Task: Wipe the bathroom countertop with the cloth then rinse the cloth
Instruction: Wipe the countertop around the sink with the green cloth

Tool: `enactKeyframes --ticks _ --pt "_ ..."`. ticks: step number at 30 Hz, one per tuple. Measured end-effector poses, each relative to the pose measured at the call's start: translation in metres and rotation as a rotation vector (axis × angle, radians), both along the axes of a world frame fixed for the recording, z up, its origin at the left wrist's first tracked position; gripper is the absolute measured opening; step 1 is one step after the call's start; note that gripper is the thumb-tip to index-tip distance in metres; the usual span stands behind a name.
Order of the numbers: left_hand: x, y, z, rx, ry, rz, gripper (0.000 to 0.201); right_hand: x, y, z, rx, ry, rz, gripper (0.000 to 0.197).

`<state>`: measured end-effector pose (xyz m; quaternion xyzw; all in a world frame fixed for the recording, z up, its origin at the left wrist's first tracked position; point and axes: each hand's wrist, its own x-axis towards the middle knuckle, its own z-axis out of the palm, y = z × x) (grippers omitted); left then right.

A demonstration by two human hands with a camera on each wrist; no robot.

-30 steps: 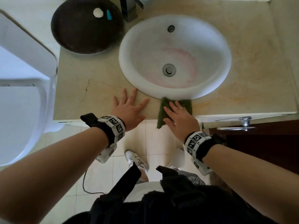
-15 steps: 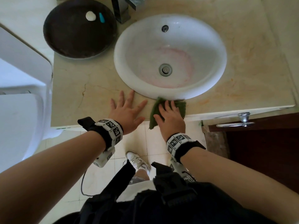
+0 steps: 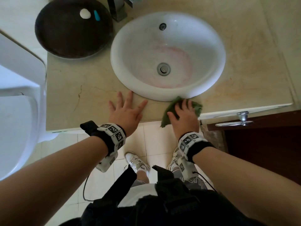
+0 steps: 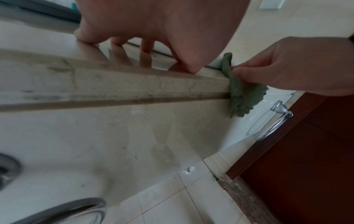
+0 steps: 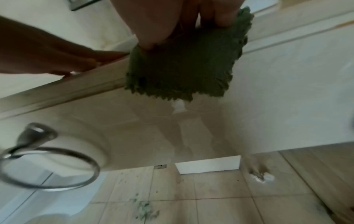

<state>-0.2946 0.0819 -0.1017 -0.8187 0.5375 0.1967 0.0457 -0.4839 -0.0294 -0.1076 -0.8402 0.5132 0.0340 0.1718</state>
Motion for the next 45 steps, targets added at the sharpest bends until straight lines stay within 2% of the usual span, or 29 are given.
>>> enactKeyframes --ticks 3,7,12,15,23,27,29,33,35,38,42,45 --pt "-0.005 -0.003 -0.001 0.013 -0.001 0.027 0.052 0.007 0.012 -0.003 0.021 -0.038 0.133 0.056" --pt "-0.011 -0.006 -0.001 0.02 -0.007 0.058 0.054 -0.007 -0.003 -0.006 0.055 -0.061 0.172 0.056" --pt "-0.029 -0.013 0.001 0.012 -0.003 0.136 0.055 -0.069 -0.081 -0.003 -0.018 -0.048 -0.046 0.054" --pt "-0.039 -0.016 0.001 0.025 -0.021 0.161 0.057 -0.08 -0.121 0.0 -0.021 0.035 -0.149 0.057" --pt "-0.095 -0.038 -0.002 -0.003 -0.04 0.196 0.06 -0.055 -0.096 -0.007 -0.049 0.053 -0.037 0.067" --pt "-0.131 -0.059 -0.002 0.007 -0.065 0.193 0.064 -0.062 -0.105 -0.007 -0.02 -0.027 0.0 0.066" --pt "-0.146 -0.067 0.002 -0.004 -0.072 0.153 0.063 -0.075 -0.127 -0.007 -0.019 -0.04 0.01 0.066" --pt "-0.181 -0.09 0.009 0.003 -0.078 -0.138 0.06 -0.121 -0.195 -0.008 -0.05 0.001 -0.069 0.067" --pt "-0.194 -0.108 0.012 0.012 -0.066 -0.153 0.059 -0.143 -0.214 -0.009 -0.048 0.03 -0.105 0.067" --pt "-0.2 -0.122 0.012 0.022 -0.062 -0.14 0.059 -0.143 -0.204 -0.007 -0.076 0.064 -0.07 0.065" --pt "-0.198 -0.125 0.012 0.067 -0.058 -0.145 0.062 -0.097 -0.146 -0.005 -0.055 0.031 0.201 0.059" --pt "-0.195 -0.124 0.014 0.089 -0.033 -0.15 0.062 -0.096 -0.141 -0.002 -0.017 0.003 0.241 0.058"
